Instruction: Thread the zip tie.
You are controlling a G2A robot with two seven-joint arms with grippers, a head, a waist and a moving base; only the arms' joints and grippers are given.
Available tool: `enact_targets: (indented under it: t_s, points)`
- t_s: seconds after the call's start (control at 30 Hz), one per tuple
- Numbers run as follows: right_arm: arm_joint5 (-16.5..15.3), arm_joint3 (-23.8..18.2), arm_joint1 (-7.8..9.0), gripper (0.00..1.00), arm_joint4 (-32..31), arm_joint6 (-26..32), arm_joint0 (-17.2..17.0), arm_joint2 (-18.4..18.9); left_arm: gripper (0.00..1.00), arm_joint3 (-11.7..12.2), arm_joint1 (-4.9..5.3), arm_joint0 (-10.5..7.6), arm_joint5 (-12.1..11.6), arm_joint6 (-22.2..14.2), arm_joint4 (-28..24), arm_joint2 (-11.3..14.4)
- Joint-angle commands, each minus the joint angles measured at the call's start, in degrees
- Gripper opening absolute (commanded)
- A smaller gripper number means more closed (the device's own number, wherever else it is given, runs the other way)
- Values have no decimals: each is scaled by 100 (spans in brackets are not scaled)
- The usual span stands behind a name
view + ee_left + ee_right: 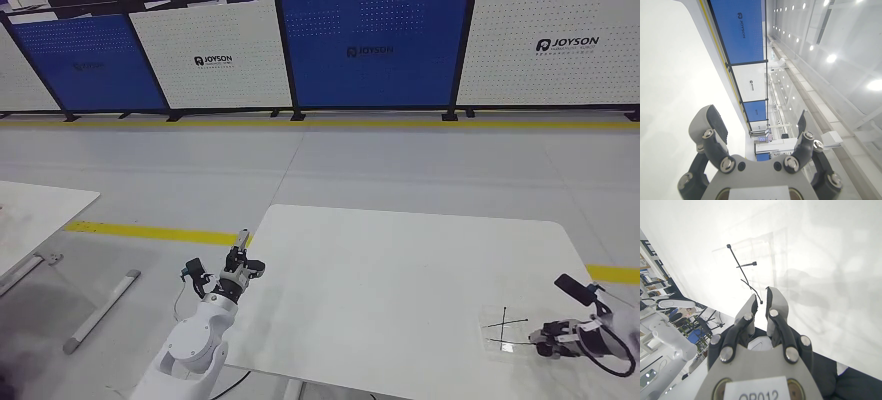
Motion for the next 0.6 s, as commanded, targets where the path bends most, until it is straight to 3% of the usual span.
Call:
enact_targets:
  t_s: [0.0,0.13,0.33,0.57]
  points:
    - [0,12,-5,7,-2,3,15,-6,100,0,0,0,0,0,0,0]
    - [0,19,-11,0,-11,7,31,-8,100,0,0,0,0,0,0,0]
    - [0,-37,3,0,3,-11,-6,88,100,0,0,0,0,0,0,0]
    - [-14,-395,79,0,167,-114,-302,479,100,0,0,0,0,0,0,0]
